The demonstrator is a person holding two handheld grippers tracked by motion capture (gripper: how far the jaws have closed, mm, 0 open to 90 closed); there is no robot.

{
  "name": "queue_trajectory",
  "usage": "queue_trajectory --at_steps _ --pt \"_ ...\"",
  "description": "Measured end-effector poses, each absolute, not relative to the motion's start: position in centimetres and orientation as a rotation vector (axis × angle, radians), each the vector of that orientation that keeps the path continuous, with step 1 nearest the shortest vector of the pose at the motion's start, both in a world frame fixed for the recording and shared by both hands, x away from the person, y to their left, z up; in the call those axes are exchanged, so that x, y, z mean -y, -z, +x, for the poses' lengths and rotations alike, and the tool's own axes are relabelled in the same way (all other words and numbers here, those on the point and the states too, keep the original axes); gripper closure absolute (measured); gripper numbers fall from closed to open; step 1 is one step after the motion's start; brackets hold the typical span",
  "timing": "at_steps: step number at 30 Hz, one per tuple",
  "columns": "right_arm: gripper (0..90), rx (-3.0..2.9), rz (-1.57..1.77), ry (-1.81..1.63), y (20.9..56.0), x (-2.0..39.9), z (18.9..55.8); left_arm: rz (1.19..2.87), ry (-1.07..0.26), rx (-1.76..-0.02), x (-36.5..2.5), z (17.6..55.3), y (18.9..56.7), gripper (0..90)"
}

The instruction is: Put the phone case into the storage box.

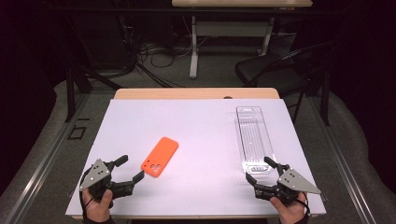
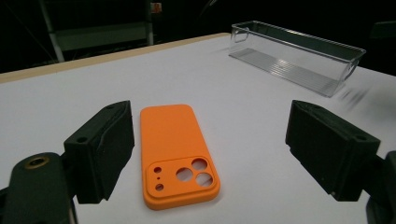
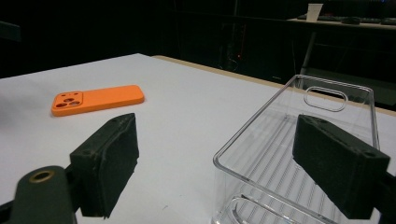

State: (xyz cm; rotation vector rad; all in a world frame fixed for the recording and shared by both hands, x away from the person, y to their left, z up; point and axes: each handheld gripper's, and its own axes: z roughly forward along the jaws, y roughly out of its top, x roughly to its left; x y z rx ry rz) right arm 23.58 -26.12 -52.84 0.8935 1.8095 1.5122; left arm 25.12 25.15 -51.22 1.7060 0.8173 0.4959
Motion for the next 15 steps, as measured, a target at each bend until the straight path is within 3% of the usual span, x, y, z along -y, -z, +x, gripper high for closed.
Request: queue_trajectory --at_steps 15 --pt "13.9 -1.821 0.888 -1.481 52.88 26.13 23.59 1.715 -0.445 -0.882 -25.26 25.78 50.59 15.6"
